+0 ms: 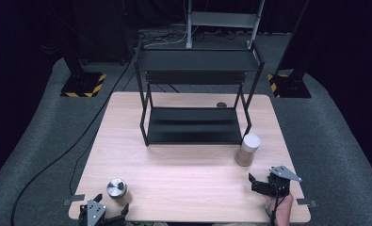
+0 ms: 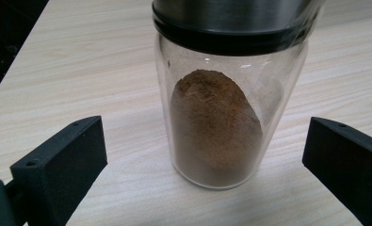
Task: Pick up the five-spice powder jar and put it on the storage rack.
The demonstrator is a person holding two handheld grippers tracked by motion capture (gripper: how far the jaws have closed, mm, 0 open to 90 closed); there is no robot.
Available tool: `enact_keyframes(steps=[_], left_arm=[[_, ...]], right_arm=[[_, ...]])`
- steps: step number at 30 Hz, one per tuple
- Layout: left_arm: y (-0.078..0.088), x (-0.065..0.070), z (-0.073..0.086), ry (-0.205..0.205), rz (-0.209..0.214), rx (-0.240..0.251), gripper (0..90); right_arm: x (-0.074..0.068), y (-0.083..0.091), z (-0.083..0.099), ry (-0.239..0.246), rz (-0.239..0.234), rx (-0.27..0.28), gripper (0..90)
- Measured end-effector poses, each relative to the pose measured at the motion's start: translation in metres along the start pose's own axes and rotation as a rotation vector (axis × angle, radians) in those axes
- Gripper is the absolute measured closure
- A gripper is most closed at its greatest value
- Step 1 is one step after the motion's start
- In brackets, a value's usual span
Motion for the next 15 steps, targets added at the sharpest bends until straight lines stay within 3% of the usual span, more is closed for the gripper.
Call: enact_keyframes(steps=[4,15], left_arm=[[-0.004,0.002,-0.002,0.004,-0.002,-0.004,0.0],[-0.017,0.005,-0.010,-0.001,0.005,-0.033,0.0]], right_arm=[[-0.007,0.003,0.002,0.034,0.025,-0.001,0.0],[-0.010,0.001,0.000,0.059,0.029,-0.015,0.0]])
Point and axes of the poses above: each handheld gripper's, and its own axes: y roughly backward along the jaws, z roughly out of its underside, x roughly to its right, the point moved 6 cm from there along -y, roughly forward along the jaws, and after that the axes turned 2 degrees about z, right-handed, at the moved point
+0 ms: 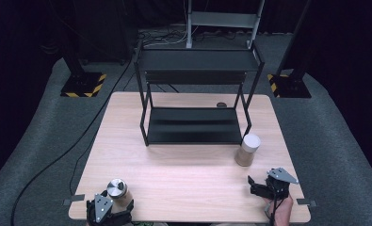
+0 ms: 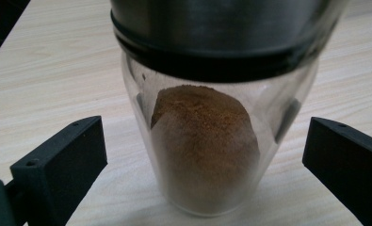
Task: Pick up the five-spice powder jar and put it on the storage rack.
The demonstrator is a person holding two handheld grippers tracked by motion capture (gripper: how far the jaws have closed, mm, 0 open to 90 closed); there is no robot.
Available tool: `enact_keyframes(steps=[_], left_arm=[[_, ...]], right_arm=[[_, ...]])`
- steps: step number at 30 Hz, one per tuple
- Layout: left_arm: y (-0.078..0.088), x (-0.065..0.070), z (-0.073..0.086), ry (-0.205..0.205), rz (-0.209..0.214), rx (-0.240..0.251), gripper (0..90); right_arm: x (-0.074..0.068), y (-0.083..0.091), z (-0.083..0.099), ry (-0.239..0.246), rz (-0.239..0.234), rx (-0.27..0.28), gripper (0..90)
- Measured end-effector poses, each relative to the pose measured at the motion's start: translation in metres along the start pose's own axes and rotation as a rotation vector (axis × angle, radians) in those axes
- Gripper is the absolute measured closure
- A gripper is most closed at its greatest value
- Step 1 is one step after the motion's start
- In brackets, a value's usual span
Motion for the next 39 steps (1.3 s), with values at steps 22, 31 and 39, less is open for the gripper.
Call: enact_keyframes(steps=[22,31,39], left_arm=[[-0.014,-0.001,-0.008,0.022,0.004,-0.031,16.5],[-0.015,-0.004,-0.005,0.027,0.027,-0.018,29.8],[-0.016,-0.004,-0.006,0.028,0.026,-0.021,30.8]], right_arm=[[-0.001,-0.002,-0.002,0.010,-0.002,-0.017,0.3],[-0.002,-0.002,-0.003,0.022,0.001,-0.023,0.3],[-0.002,-0.002,-0.003,0.024,0.001,-0.021,0.3]])
Point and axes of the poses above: each handheld gripper's, and its own axes: y roughly backward along the jaws, z roughly out of its underside, x roughly to its right, the point moved 6 cm from there along -y, roughly forward along the jaws, and after that the axes turned 2 degrees about z, right-handed, at the moved point
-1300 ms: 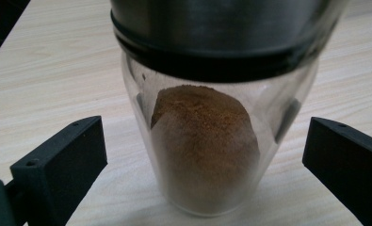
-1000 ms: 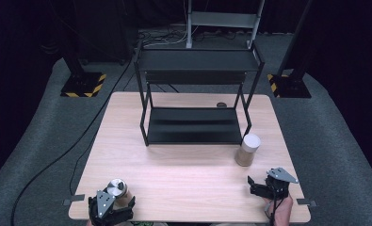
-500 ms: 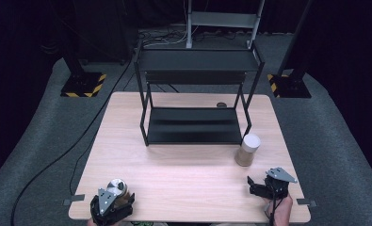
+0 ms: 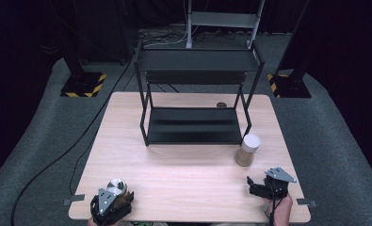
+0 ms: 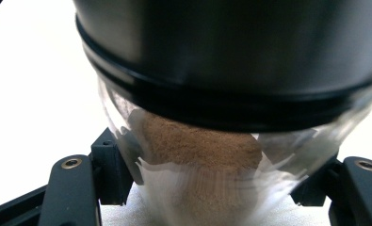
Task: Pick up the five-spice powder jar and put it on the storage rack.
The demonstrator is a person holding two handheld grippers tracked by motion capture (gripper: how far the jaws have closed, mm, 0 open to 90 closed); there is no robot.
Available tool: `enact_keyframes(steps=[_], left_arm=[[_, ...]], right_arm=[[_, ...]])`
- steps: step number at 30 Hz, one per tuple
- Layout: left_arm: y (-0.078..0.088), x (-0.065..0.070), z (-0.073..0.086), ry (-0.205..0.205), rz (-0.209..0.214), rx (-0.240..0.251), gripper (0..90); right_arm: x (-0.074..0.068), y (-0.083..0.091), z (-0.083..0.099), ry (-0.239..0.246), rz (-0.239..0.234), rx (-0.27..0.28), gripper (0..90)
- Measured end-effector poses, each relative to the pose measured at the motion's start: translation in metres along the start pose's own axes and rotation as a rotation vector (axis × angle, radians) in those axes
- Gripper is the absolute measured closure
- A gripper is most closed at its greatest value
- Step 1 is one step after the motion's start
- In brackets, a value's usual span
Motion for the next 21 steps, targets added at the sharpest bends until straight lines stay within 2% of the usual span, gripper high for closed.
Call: enact_keyframes(steps=[21], left_arm=[[0.0023,0.0001,0.0013,-0.002,0.001,0.019,31.1]], right_arm=[[0.0001,0.0003,0.0003,-0.004,0.002,0.002,0.4]])
Point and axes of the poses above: each handheld gripper's, and its own axes: y roughly backward along the jaws, z roughly out of its underside, x roughly to its right, the point moved 6 cm from there along -y, roughly forward along the jaws, and after that the axes turned 2 degrees about z, right-handed, at the moved point
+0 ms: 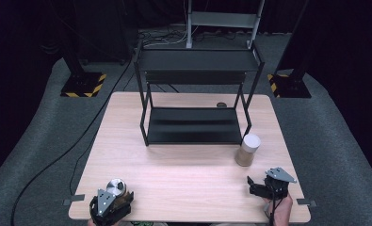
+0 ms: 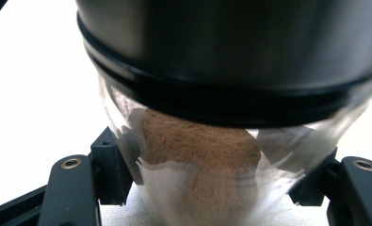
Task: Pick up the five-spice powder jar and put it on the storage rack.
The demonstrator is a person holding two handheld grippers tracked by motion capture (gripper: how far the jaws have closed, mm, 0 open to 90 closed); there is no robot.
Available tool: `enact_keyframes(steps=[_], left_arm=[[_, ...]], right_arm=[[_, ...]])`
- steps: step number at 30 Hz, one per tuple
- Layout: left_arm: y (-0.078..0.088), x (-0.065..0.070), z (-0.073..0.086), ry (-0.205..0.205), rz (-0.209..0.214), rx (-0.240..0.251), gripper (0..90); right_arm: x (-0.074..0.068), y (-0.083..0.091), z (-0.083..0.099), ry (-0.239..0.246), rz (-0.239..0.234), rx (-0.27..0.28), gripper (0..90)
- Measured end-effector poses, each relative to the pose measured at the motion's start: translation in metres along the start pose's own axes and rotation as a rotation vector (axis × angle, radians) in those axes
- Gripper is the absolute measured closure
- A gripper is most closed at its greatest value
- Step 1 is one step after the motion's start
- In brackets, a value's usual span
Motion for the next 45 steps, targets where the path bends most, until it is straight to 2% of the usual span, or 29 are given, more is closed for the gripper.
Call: enact_keyframes(steps=[16,31,45], left_arm=[[-0.002,0.005,-0.019,-0.028,0.022,0.006,31.1],[-0.013,0.011,-0.035,-0.062,0.050,0.005,31.1],[-0.025,0.015,-0.044,-0.076,0.072,0.002,31.1]], right_arm=[[0.000,0.000,0.000,-0.004,-0.002,-0.001,0.5],[0.001,0.000,0.000,-0.005,-0.004,-0.001,0.5],[0.000,-0.001,-0.001,0.000,-0.002,-0.007,0.6]])
Point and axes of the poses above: each handheld gripper's, and its own axes: y roughly backward along the jaws, z roughly out of its underside, x roughly to its right, the point moved 6 cm from there along -y, roughly forward along the jaws, and after that the axes turned 2 degrees about z, right-handed, at the moved point
